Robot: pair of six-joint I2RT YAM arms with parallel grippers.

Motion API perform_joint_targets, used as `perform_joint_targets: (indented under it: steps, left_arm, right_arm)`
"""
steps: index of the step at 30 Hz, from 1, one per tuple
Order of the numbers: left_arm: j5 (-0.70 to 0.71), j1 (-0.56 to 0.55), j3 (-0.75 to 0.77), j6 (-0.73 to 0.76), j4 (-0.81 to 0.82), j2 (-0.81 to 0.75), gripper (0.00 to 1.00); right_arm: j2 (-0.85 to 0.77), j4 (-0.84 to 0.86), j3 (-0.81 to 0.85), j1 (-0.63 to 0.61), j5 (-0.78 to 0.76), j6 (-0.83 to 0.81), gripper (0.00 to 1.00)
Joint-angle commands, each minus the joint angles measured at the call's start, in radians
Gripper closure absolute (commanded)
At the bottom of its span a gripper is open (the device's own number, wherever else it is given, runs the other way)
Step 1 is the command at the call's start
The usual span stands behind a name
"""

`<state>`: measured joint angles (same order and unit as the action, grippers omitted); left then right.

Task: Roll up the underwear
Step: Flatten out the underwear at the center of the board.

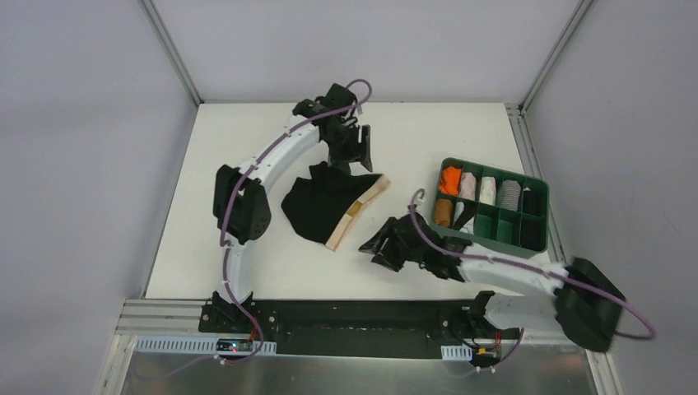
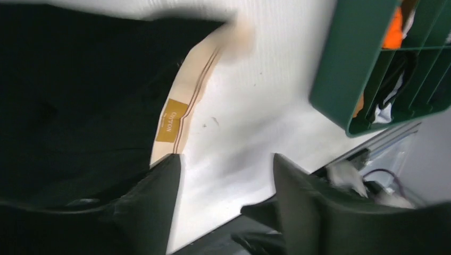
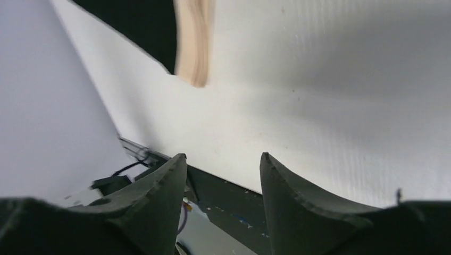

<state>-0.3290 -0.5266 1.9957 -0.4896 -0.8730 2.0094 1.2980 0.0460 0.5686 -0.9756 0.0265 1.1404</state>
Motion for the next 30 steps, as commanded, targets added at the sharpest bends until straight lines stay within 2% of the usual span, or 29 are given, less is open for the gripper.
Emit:
perform_joint_targets:
  steps: [1,4,7,12,17,18,21,25,28,30]
  left_arm:
    - [-0.095,0.0,0.11,-0.033,-0.046,-0.007,0.21]
    - [-0.063,0.0,0.11,-0.033,-0.061,-0.07,0.16]
    - [-0.005,0.0,0.01,-0.069,-0.074,-0.177,0.19]
    - [0.09,-0.002,-0.377,-0.255,-0.052,-0.408,0.38]
    - [0.075,-0.036,-0.805,-0.522,0.145,-0.618,0.35]
    - [0.067,-0.038,-0.871,-0.558,0.184,-0.633,0.36]
    - [0.056,-0.039,-0.992,-0.614,0.283,-0.637,0.48]
    - [0.016,-0.038,-1.054,-0.622,0.393,-0.584,0.5]
    - [0.015,-0.039,-1.061,-0.62,0.401,-0.528,0.5]
    - [0.027,-0.039,-1.073,-0.617,0.402,-0.502,0.5]
  right_arm:
    - [-0.408,-0.148,-0.038,-0.011,-0.36,-0.007,0.44]
    - [-0.511,-0.294,0.022,-0.004,-0.454,-0.124,0.43]
    - [-0.446,-0.404,0.123,0.046,-0.439,-0.235,0.43]
    - [-0.204,-0.501,0.319,0.151,-0.371,-0.385,0.43]
    - [0.035,-0.497,0.526,0.305,-0.254,-0.538,0.43]
    - [0.094,-0.505,0.577,0.343,-0.223,-0.577,0.44]
    - [0.29,-0.587,0.766,0.383,-0.147,-0.74,0.49]
    - [0.537,-0.728,0.999,0.399,-0.157,-0.953,0.55]
    - [0.66,-0.766,1.09,0.416,-0.117,-1.038,0.53]
    - [0.727,-0.804,1.157,0.424,-0.095,-1.078,0.47]
